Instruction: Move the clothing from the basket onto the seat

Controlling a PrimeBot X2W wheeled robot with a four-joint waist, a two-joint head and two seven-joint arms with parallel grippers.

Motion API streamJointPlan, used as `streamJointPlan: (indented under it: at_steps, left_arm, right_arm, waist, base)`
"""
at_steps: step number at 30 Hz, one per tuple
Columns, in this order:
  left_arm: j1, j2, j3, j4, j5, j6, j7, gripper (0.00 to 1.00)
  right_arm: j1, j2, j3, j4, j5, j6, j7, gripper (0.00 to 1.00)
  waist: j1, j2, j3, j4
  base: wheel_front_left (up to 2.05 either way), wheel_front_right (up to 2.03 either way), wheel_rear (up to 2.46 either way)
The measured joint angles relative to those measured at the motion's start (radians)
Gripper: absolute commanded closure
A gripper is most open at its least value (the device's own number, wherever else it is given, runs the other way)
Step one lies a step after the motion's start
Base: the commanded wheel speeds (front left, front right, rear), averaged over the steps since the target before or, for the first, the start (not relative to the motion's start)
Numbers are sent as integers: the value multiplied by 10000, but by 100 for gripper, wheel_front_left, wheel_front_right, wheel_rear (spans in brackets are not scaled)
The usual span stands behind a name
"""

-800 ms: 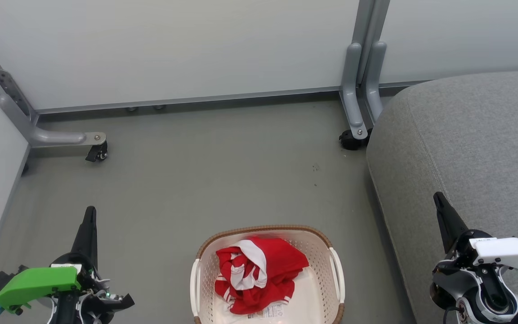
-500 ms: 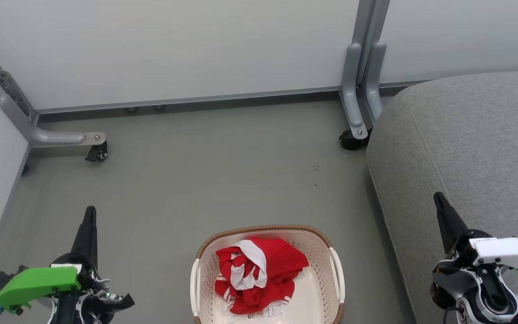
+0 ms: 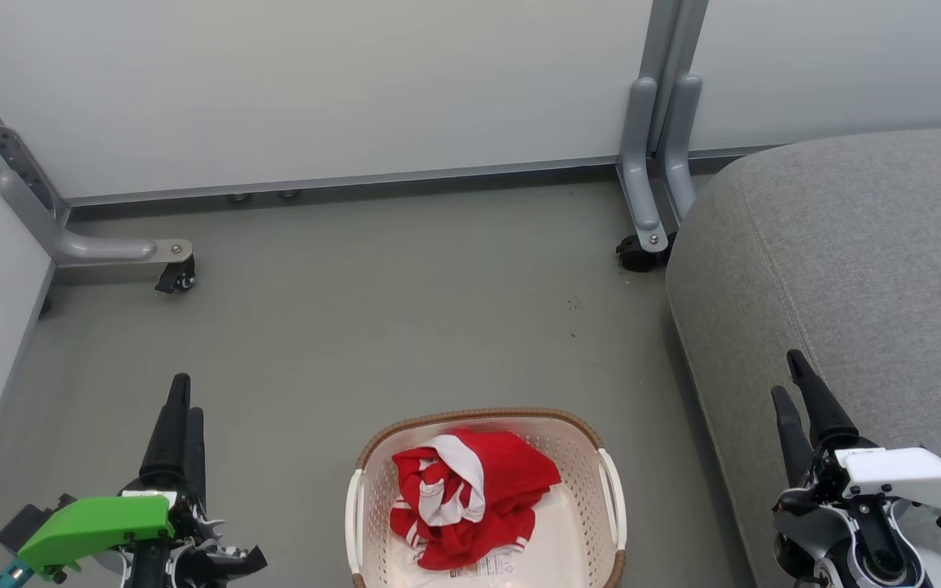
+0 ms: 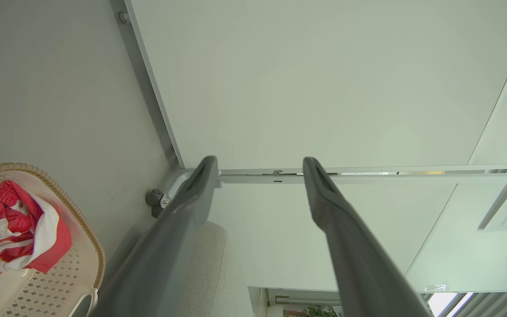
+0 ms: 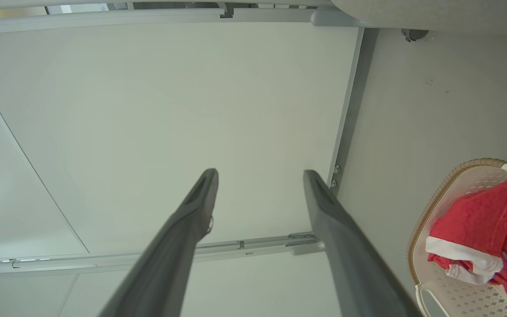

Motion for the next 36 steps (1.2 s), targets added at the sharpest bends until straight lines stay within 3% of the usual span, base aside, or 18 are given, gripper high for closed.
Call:
streamJointPlan:
  at_steps: [7,23,36]
  left_arm:
    - [-9,15,-222,-382,754,0,-309,0]
    - [-35,140,-779,-1254,3804,-2,-938,0]
    - [3,368,-1221,-1411,6146,-2,-1383,0]
  right_arm:
    - [2,-4,169,-299,-863,0,-301,0]
    - [115,-155,543,-1358,-4934,0,-930,0]
    - [308,-251,882,-1601,-7403,0,-1373,0]
  waist:
    - [0,0,2,4]
    - [0,0,7,12]
    - [0,0,-39,22]
  base:
    - [0,0,0]
    - [0,0,0]
    - [0,0,0]
